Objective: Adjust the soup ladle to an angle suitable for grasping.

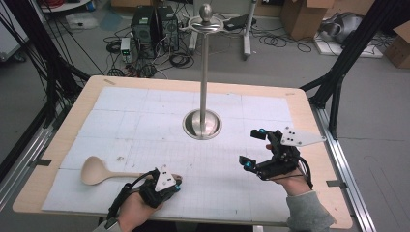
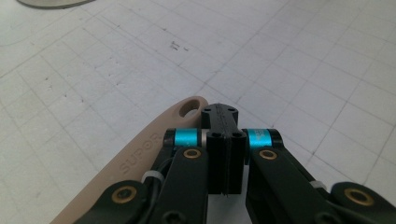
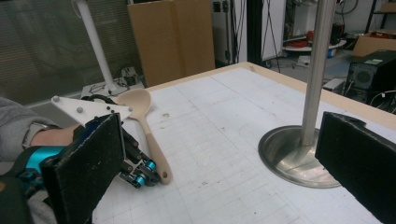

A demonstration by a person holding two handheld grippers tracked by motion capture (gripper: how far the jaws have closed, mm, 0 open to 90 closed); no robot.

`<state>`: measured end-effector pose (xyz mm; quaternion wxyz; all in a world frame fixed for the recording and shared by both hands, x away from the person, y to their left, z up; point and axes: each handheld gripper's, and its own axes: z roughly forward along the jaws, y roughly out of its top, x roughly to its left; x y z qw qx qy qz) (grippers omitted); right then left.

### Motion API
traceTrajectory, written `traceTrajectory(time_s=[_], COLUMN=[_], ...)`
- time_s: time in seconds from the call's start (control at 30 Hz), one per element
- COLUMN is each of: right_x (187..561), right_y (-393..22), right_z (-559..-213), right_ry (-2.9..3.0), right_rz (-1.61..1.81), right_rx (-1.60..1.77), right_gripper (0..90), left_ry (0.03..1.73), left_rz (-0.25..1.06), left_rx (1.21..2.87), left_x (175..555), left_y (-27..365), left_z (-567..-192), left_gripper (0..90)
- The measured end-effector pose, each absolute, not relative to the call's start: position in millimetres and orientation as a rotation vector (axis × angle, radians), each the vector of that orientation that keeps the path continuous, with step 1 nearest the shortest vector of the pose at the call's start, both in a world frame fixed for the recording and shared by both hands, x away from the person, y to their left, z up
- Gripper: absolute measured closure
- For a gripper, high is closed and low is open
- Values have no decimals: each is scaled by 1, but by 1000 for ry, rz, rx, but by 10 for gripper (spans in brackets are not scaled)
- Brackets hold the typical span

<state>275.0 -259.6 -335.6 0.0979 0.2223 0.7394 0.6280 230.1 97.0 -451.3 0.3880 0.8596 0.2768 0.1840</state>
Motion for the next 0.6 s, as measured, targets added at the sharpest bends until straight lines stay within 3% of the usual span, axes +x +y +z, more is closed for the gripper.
traceTrajectory(time_s=[0.6], right_x=[277], right_y=[-257], right_z=[-334], right_ry=[2183], right_rz=[1877], right_rx=[644], right_gripper=[4], left_ry=[736], left_rz=[487], left_rx=[2151], left_x=[237], left_y=[97], left_z=[-454], left_gripper=[898])
